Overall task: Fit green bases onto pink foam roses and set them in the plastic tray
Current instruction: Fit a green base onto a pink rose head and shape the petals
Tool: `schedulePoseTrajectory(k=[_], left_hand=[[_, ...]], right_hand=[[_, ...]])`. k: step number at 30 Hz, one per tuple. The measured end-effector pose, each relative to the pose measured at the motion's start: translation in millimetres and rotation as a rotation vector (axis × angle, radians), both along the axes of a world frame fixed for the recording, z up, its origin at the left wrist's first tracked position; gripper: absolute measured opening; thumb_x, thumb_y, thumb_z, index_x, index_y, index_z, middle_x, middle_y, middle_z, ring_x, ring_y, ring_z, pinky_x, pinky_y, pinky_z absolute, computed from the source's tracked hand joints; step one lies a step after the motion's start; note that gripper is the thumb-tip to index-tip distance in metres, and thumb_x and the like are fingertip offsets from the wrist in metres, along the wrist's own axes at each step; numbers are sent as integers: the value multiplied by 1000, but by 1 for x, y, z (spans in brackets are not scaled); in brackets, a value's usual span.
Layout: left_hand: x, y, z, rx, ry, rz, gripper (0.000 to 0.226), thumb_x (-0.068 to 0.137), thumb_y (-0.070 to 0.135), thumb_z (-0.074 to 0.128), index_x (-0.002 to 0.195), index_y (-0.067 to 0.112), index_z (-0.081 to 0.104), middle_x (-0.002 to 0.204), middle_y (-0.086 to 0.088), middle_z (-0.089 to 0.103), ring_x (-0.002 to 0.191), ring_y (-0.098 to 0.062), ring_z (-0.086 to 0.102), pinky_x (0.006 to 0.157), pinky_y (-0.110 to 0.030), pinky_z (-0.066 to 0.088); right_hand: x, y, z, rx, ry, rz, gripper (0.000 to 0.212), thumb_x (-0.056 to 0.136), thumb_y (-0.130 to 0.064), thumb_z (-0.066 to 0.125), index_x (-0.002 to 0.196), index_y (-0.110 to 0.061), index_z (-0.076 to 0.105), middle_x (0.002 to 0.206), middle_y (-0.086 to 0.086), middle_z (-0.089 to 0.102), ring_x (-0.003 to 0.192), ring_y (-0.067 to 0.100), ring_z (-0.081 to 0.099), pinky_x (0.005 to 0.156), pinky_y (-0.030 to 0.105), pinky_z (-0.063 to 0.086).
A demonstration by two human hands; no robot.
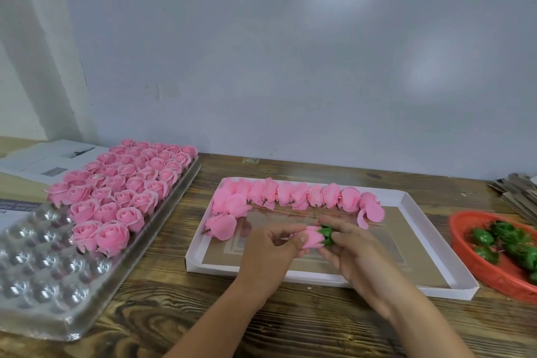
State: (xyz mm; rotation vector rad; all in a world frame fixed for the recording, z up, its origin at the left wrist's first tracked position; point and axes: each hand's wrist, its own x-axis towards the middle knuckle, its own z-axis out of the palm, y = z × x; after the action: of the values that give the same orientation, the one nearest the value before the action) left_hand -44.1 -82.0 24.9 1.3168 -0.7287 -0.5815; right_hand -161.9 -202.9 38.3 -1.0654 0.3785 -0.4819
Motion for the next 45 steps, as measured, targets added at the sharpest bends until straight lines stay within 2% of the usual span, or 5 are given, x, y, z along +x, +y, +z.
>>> schedulePoseTrajectory(k=[12, 18, 22, 29, 45], left_hand=[[3, 1, 2, -42, 98, -14, 19, 90, 9, 72, 109, 9, 77, 101, -4, 79, 99, -18, 75, 77, -21, 59], [4, 2, 2, -69, 122, -33, 19, 87, 10, 73, 106, 10, 77, 101, -6, 79, 99, -19, 75, 79, -22, 59], [5, 2, 2, -69, 130, -49, 25, 90, 6, 70, 115, 3, 74, 106, -8, 78, 104, -21, 74, 83, -25, 59], [5, 1, 2, -85, 148, -38, 24, 92, 1, 68, 115, -2, 72, 107, -12, 77, 103, -24, 74, 83, -27, 60], [5, 2, 4, -112, 239, -30, 22, 90, 2, 69, 112, 0, 74, 106, -13, 77, 100, -26, 75, 80, -25, 60]], right_hand=[[2, 8, -5, -389, 68, -115, 30, 96, -2, 54, 116, -21, 65, 106, -1, 75, 103, 11, 69, 88, 21, 54], [5, 13, -6, -566, 75, -238, 31, 85, 0, 69, 109, -21, 69, 96, -11, 76, 90, 0, 69, 75, 8, 48], [3, 9, -9, -646, 89, -259, 36, 86, -5, 71, 110, -32, 69, 102, -17, 74, 100, -3, 66, 88, 13, 49], [7, 9, -14, -500, -15, -217, 30, 88, 11, 59, 114, -5, 58, 106, 7, 75, 106, 18, 69, 92, 23, 53], [9, 11, -21, -466, -58, -267, 29, 93, 9, 53, 113, -9, 65, 103, 4, 76, 100, 15, 70, 84, 22, 56]])
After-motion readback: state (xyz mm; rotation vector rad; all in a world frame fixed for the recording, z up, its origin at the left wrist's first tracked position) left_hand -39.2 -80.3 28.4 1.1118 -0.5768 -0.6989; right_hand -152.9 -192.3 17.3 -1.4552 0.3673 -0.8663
